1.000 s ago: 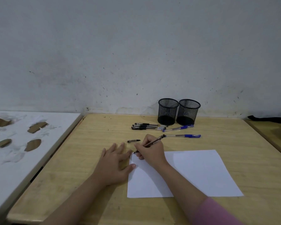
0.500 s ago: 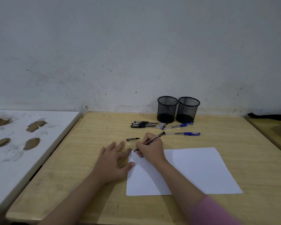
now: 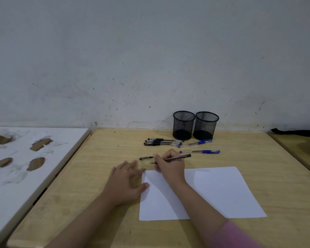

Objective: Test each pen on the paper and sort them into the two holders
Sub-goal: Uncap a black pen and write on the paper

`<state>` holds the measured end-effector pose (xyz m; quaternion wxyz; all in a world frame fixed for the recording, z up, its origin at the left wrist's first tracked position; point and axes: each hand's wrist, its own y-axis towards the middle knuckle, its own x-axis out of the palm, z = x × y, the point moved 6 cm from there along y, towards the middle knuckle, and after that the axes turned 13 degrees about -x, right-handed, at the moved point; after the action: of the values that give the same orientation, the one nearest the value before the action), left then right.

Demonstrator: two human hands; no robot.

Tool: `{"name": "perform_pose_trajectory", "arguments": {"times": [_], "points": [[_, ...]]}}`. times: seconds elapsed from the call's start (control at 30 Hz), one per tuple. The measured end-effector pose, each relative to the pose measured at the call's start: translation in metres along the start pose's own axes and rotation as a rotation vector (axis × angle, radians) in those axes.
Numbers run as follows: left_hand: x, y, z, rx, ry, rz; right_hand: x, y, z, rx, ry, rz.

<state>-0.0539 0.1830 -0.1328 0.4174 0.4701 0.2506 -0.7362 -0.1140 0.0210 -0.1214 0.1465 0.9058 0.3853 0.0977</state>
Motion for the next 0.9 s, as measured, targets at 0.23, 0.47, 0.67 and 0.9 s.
{"name": "perform_pose_trajectory", "arguments": {"times": [0.23,0.47,0.67,0.9], "points": [[-0.024,0.031,0.020,-0.023,-0.226,0.214,-0.009,0.002,0.007,0.164,0.263,0.117],[-0.013,0.068,0.024,-0.099,-0.144,0.101,-0.014,0.003,-0.018,0.108,0.264,0.094],[-0.031,0.064,0.032,-0.100,-0.484,0.044,-0.037,0.007,-0.044,-0.061,0.143,0.040],[-0.060,0.039,0.064,0.049,-0.763,-0.013,-0.045,0.006,-0.063,-0.149,0.077,-0.059]]}}
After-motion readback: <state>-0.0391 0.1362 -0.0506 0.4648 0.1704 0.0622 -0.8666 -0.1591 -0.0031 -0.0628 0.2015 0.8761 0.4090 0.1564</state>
